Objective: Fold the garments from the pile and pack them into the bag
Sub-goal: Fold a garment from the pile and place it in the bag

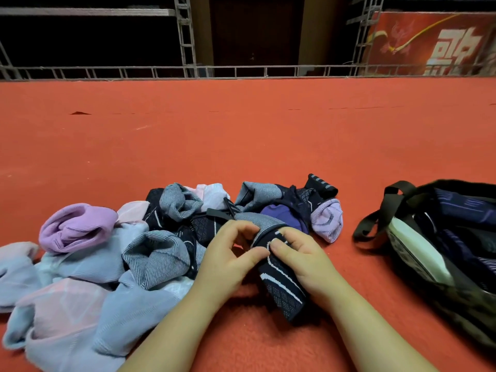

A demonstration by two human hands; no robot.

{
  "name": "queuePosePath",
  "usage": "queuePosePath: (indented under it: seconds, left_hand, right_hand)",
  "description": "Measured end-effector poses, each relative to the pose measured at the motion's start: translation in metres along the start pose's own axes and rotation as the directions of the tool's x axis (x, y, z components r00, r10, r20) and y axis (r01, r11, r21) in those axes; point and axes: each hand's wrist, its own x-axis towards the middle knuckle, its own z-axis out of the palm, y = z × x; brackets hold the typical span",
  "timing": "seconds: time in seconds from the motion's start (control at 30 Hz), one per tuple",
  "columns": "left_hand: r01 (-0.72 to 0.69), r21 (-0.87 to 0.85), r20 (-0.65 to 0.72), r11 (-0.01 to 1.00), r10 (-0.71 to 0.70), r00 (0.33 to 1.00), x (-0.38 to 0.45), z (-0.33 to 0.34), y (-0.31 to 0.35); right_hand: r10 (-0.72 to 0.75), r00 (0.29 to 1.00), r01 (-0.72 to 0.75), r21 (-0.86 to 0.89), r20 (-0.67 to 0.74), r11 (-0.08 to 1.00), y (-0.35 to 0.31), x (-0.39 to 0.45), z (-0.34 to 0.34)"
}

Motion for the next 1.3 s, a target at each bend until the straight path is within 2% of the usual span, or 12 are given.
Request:
queuePosePath:
  seconds: [0.07, 0.2, 0.27, 0.33, 0.4, 0.6, 0.67, 0.77, 0.87, 0.97, 1.2, 1.3]
  left_hand:
    - [0.061, -0.029, 0.014, 0.998, -0.061, 0.998, 0.000, 0.003, 0.003]
    - [0.038, 0.063, -0.025, 0.997, -0.036, 0.999, 0.000, 0.008, 0.000]
    - [0.194, -0.180, -0.020, 0.964, -0.200, 0.980, 0.001, 0.008, 0.000]
    - [0.354, -0.559, 0.043, 0.750, -0.400, 0.916, 0.006, 0.006, 0.002]
    - [0.401, -0.728, 0.099, 0.556, -0.494, 0.864, 0.014, -0.002, 0.000]
    - [0.393, -0.837, 0.116, 0.380, -0.579, 0.807, 0.024, -0.024, -0.003]
    - [0.353, -0.847, 0.063, 0.398, -0.583, 0.810, 0.027, -0.030, -0.003]
    - [0.370, -0.737, 0.004, 0.566, -0.543, 0.840, 0.021, -0.024, 0.005]
    - [0.397, -0.596, 0.091, 0.698, -0.432, 0.897, 0.009, -0.012, 0.017]
    - [0.395, -0.560, 0.188, 0.728, -0.353, 0.917, 0.003, -0.007, 0.019]
    - [0.357, -0.582, 0.196, 0.731, -0.300, 0.934, 0.001, -0.006, 0.020]
    - [0.364, -0.583, 0.201, 0.726, -0.306, 0.931, 0.003, -0.008, 0.018]
  right_hand:
    - [0.024, 0.999, -0.024, -0.001, 0.024, 1.000, 0.000, -0.001, -0.005]
    - [0.082, 0.992, -0.082, -0.001, 0.093, 0.997, 0.003, 0.000, -0.012]
    - [0.085, 0.992, -0.086, 0.006, 0.096, 0.996, 0.001, 0.002, -0.015]
    - [0.092, 0.993, -0.098, 0.075, 0.074, 0.992, 0.000, 0.003, -0.021]
    - [0.112, 0.992, -0.119, 0.135, 0.058, 0.984, -0.001, 0.004, -0.025]
    - [0.158, 0.982, -0.161, 0.020, 0.107, 0.987, -0.007, 0.002, -0.033]
    - [0.190, 0.968, -0.194, 0.004, 0.162, 0.981, -0.009, 0.000, -0.037]
    - [0.232, 0.936, -0.225, -0.057, 0.266, 0.973, -0.010, -0.002, -0.033]
    - [0.129, 0.982, -0.105, -0.167, 0.141, 0.980, -0.017, -0.002, -0.019]
    - [0.037, 0.997, -0.045, -0.117, -0.069, 0.992, -0.024, -0.002, -0.006]
    - [-0.022, 0.997, -0.006, -0.377, -0.068, 0.926, -0.019, -0.003, 0.000]
    - [0.001, 0.998, -0.014, -0.181, -0.070, 0.983, -0.021, -0.002, -0.002]
